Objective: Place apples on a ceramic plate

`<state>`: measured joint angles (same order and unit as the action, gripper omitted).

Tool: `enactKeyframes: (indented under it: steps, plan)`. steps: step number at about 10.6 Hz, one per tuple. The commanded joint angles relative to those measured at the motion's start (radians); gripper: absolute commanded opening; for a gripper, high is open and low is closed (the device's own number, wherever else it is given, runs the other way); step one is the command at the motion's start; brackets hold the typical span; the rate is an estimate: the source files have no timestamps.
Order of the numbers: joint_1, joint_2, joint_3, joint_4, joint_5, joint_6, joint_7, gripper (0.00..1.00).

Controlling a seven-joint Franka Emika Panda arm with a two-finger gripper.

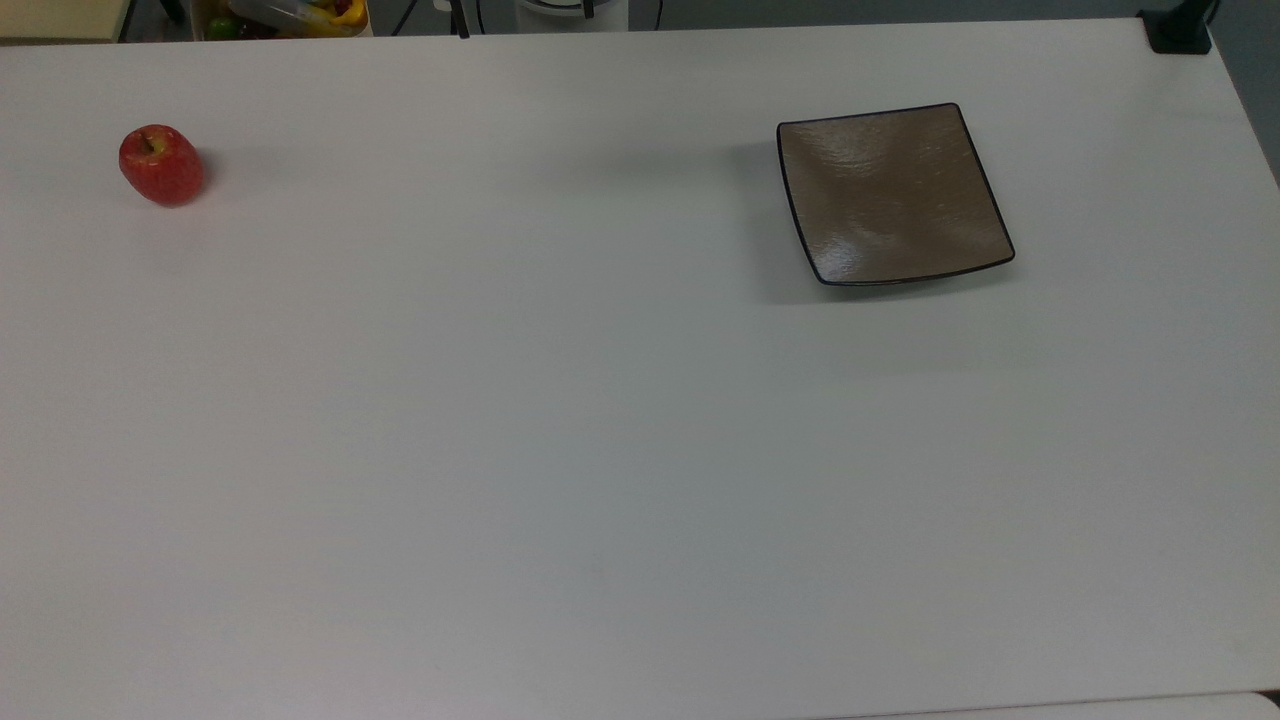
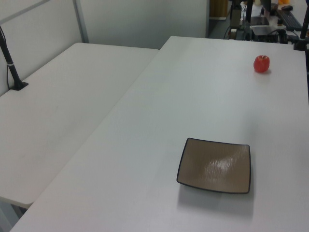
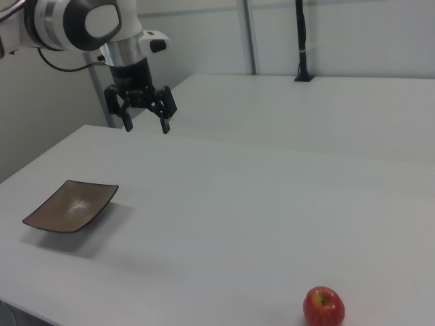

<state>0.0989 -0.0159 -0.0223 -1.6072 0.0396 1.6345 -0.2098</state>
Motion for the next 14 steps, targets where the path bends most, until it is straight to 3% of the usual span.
enactKeyframes:
  steps: [1,5,11,14]
  plan:
    - [-0.034,-0.018,-0.011,-0.011,-0.007,-0.021,-0.224,1.0]
    - [-0.094,-0.015,-0.015,-0.01,-0.041,-0.067,-0.263,1.0]
    - [-0.177,0.02,-0.172,0.01,-0.099,0.059,-0.338,1.0]
    - [-0.22,0.109,-0.281,-0.032,-0.106,0.197,-0.427,1.0]
